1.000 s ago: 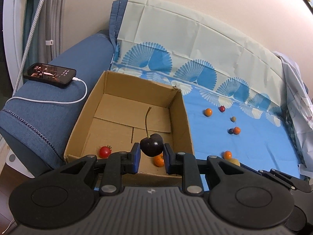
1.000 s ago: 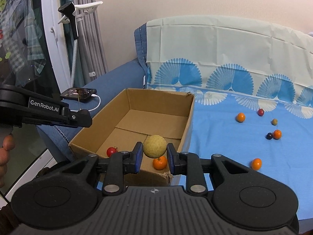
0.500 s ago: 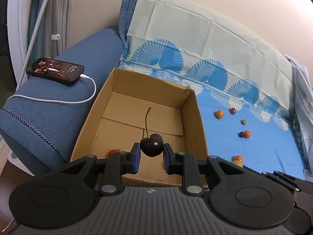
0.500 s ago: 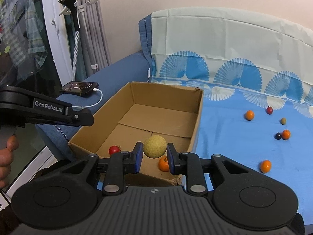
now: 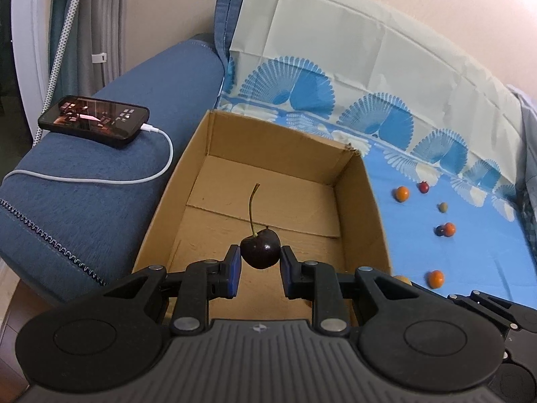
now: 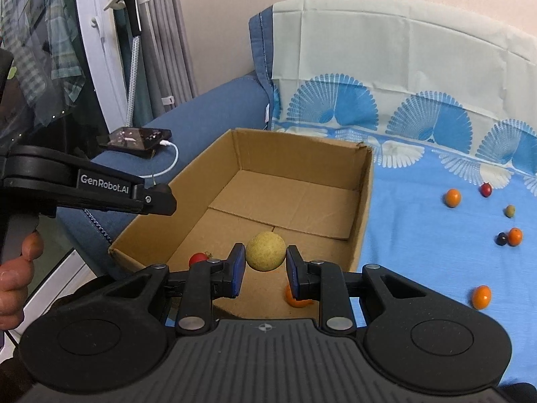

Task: Organize fruits
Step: 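Carry the cherry in the left tool while the right tool carries the yellow berry into the box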

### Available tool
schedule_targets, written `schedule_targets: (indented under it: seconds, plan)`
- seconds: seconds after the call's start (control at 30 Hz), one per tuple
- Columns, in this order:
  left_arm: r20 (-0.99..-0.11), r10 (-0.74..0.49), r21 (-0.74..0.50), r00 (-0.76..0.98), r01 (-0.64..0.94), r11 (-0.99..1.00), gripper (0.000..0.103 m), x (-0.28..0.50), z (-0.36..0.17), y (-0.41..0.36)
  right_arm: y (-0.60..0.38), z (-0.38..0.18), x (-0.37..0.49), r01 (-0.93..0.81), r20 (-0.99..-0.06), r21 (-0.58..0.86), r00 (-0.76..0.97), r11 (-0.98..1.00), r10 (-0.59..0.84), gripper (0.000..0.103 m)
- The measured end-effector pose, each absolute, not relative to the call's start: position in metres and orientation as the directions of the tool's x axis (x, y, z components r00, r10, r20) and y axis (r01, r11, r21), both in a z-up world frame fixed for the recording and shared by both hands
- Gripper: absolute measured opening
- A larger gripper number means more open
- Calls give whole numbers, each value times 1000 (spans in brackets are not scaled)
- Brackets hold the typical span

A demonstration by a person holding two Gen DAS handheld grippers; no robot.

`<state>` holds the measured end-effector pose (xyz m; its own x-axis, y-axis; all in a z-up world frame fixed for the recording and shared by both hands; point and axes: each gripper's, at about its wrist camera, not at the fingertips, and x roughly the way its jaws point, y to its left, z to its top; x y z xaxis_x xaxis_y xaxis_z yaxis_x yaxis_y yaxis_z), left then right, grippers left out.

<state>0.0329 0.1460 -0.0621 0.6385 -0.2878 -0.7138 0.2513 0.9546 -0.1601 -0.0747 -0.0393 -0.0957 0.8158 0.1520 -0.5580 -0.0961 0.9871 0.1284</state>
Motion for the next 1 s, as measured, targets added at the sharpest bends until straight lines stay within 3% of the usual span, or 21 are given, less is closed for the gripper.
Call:
schedule_targets:
  seconds: [1.0]
  plan:
    - [-855, -142, -9, 499, 260, 966, 28, 105, -157, 124, -27, -158, -9, -139, -686, 51, 714, 989, 136, 28]
